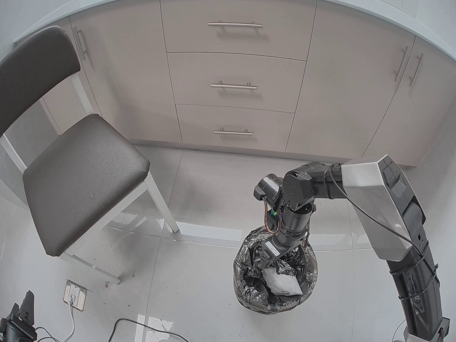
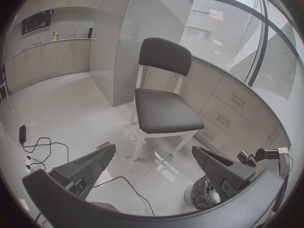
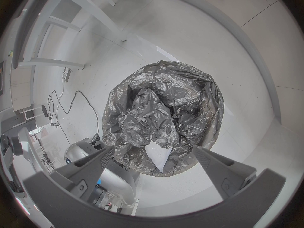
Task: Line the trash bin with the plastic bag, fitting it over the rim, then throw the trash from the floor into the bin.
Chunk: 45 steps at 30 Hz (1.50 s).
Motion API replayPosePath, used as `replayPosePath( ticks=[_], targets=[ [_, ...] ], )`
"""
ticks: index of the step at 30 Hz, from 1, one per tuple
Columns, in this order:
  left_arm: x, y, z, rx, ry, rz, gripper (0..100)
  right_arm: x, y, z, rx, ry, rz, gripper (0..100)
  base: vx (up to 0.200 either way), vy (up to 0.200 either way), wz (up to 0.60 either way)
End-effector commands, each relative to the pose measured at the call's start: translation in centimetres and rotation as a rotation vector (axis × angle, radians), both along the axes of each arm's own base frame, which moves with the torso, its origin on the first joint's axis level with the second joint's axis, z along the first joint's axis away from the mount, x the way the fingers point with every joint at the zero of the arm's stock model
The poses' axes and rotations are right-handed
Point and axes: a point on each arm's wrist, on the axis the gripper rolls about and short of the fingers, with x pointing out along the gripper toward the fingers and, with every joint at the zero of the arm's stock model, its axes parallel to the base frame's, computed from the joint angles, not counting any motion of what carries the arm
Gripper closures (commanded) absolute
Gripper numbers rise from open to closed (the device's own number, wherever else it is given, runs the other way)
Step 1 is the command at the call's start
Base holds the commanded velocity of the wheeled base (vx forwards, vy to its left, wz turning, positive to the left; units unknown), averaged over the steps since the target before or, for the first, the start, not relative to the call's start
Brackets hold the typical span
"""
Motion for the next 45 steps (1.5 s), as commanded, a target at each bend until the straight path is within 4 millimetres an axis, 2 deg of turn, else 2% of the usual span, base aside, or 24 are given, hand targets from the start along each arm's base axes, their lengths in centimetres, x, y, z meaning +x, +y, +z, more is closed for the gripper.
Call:
replayPosePath(
  ticks=[1, 10, 17, 22, 28, 38, 45],
  targets=[
    [0.0, 0.0, 0.0, -0.001, 0.002, 0.001, 0, -0.2, 0.3, 0.1, 0.002, -0.003, 0.008, 100, 0.000, 0.000, 0.00],
    [0.0, 0.0, 0.0, -0.002, 0.001, 0.003, 0, -0.2, 1.1, -0.4, 0.017, -0.026, 0.005, 100, 0.000, 0.000, 0.00],
    [0.0, 0.0, 0.0, -0.003, 0.001, 0.005, 0, 0.1, 2.5, -2.1, -0.013, -0.115, -0.015, 100, 0.000, 0.000, 0.00],
    [0.0, 0.0, 0.0, -0.004, 0.000, 0.005, 0, 0.2, 2.5, -3.1, -0.030, -0.106, -0.016, 100, 0.000, 0.000, 0.00],
    [0.0, 0.0, 0.0, -0.007, 0.000, 0.008, 0, 0.6, 2.5, -4.9, -0.034, -0.107, -0.021, 100, 0.000, 0.000, 0.00],
    [0.0, 0.0, 0.0, -0.008, -0.003, 0.011, 0, 1.3, 2.5, -9.8, -0.037, -0.107, -0.031, 100, 0.000, 0.000, 0.00],
    [0.0, 0.0, 0.0, -0.009, -0.001, 0.011, 0, 1.9, 1.9, -12.0, -0.035, -0.115, -0.050, 100, 0.000, 0.000, 0.00]
  ],
)
